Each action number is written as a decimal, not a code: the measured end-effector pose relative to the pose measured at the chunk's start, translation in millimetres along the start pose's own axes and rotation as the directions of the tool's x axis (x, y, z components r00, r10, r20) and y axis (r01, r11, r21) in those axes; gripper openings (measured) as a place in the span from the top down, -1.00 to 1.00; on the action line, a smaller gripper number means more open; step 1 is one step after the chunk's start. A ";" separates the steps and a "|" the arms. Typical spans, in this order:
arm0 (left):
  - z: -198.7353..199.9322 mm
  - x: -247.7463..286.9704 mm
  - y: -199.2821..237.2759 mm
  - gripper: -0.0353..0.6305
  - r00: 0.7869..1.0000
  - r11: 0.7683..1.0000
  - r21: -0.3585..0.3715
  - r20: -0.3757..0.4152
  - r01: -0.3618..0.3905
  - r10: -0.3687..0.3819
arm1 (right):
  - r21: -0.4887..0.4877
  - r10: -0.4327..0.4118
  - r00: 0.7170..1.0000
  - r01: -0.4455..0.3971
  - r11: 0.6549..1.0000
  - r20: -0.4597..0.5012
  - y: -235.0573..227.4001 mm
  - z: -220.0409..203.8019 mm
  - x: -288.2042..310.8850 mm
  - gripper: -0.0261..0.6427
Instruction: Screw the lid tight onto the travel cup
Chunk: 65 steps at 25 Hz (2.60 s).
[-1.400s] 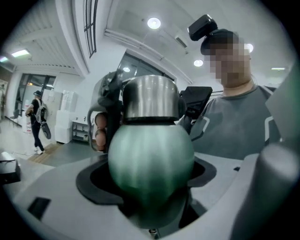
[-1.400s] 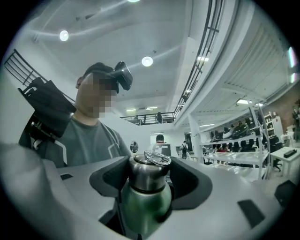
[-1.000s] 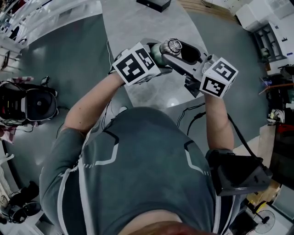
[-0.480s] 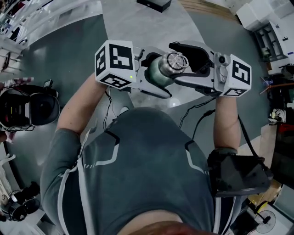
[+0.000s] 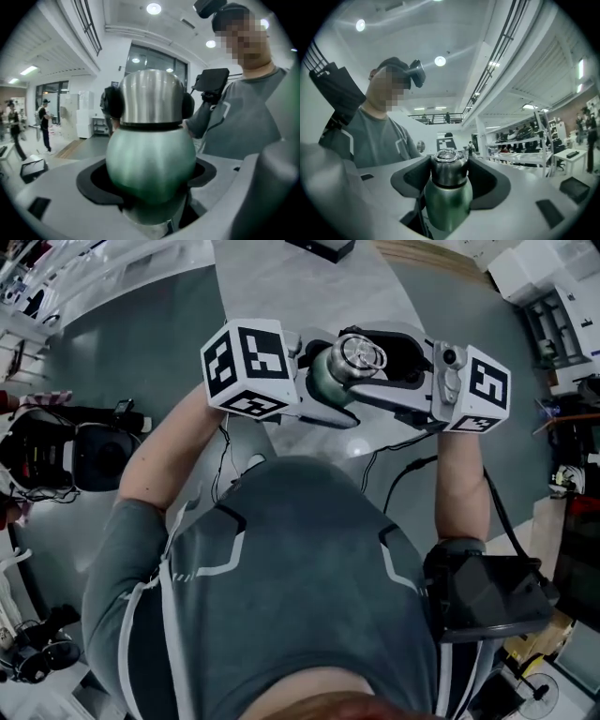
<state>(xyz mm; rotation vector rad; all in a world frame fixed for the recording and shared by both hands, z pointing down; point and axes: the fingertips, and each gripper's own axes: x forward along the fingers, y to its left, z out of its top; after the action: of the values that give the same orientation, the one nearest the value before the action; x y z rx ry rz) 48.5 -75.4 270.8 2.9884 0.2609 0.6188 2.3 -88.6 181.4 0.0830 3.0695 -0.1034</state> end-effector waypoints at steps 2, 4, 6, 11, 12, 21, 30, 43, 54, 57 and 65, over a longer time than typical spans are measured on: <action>-13.6 3.2 29.9 -0.31 0.988 0.988 -0.031 -0.042 -0.149 0.148 | 0.012 -0.149 0.989 0.149 0.989 -0.012 -23.5 -13.9 -7.9 0.13; -30.0 4.4 59.9 -0.31 0.949 0.951 -0.050 -0.094 -0.305 0.300 | 0.035 -0.320 0.947 0.321 0.946 -0.027 -47.3 -30.1 -15.6 0.13; -43.4 4.7 79.5 -0.31 0.908 0.911 -0.062 -0.133 -0.407 0.397 | 0.057 -0.462 0.886 0.464 0.884 -0.053 -63.5 -43.2 -19.8 0.13; -47.0 1.7 76.1 -0.31 0.928 0.929 -0.077 -0.121 -0.362 0.351 | 0.055 -0.485 0.870 0.490 0.870 -0.089 -63.3 -45.0 -12.7 0.13; -41.6 0.6 67.0 -0.31 0.951 0.950 -0.079 -0.094 -0.301 0.293 | 0.032 -0.427 0.900 0.431 0.902 -0.083 -56.0 -39.8 -10.8 0.13; 14.2 -12.9 -42.4 -0.31 0.930 0.930 -0.066 0.101 0.361 -0.354 | -0.026 0.187 0.982 -0.187 0.982 0.027 18.1 13.8 5.9 0.00; -10.5 11.0 2.6 -0.31 0.996 0.983 -0.164 0.000 0.086 -0.087 | 0.103 -0.031 1.000 0.030 0.994 0.004 -17.0 -9.9 -7.5 0.10; -26.2 11.8 15.9 -0.31 0.995 0.978 -0.189 0.045 0.094 -0.087 | 0.099 -0.108 0.994 0.111 0.989 -0.033 -28.0 -30.7 -15.5 0.00; -11.1 7.8 -16.6 -0.31 0.966 0.954 -0.151 0.045 0.259 -0.255 | 0.122 0.071 0.997 -0.072 0.990 0.012 -6.6 -15.5 -7.7 0.12; -29.8 9.8 8.2 -0.30 0.991 0.976 -0.176 -0.016 0.128 -0.133 | 0.138 -0.058 0.998 0.061 0.988 -0.031 -26.9 -31.9 -6.8 0.13; -46.9 13.9 28.7 -0.30 0.997 0.982 -0.191 -0.071 -0.011 -0.002 | 0.144 -0.213 0.971 0.227 0.963 -0.106 -40.3 -48.1 -10.5 0.13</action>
<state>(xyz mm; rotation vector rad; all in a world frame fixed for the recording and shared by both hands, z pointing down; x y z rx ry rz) 46.6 -99.1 322.4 2.7878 0.1876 0.7079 7.2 -126.0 232.7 -0.2540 3.1428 -0.3613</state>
